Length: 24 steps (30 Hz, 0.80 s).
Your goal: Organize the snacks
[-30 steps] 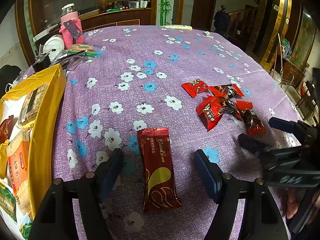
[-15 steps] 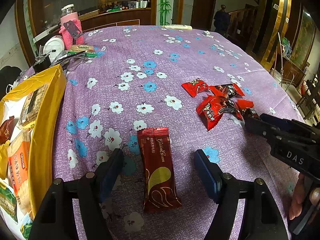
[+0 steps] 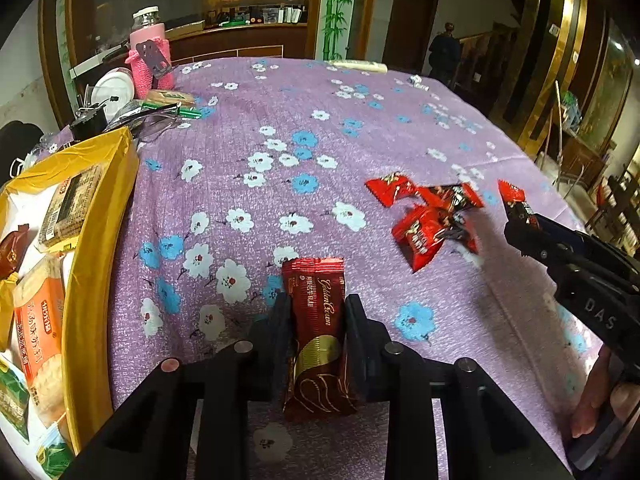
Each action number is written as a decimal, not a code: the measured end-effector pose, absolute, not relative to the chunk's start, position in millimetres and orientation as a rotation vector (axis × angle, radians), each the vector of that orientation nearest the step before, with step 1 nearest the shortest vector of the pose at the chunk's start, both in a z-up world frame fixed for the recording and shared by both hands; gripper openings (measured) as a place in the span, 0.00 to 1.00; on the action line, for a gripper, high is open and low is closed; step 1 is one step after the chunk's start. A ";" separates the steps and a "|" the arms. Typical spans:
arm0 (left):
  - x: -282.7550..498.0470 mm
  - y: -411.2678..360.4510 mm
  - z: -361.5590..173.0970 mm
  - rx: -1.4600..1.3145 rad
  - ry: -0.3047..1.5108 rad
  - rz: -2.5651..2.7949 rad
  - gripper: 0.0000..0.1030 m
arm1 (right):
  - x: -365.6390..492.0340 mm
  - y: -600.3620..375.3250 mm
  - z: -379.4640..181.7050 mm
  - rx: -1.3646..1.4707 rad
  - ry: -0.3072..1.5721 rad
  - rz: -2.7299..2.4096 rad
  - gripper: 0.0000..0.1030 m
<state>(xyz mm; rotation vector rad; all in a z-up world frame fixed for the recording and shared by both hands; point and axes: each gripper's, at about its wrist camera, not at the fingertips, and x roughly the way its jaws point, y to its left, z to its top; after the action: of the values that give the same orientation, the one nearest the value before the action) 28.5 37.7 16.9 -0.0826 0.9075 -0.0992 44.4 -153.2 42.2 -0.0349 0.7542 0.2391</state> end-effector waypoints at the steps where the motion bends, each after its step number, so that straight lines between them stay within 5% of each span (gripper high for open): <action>1: 28.1 38.6 18.2 -0.095 0.903 -0.106 0.27 | 43.3 -154.3 45.0 -0.024 0.743 0.251 0.33; 24: 22.5 31.6 25.0 -0.066 0.853 -0.099 0.27 | 26.9 -124.2 51.7 -0.068 0.705 0.433 0.33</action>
<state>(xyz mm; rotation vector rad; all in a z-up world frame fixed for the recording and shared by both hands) 22.5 31.6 25.0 -0.0656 0.8531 -0.0990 26.9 -124.2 51.7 -0.0681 0.7054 0.4334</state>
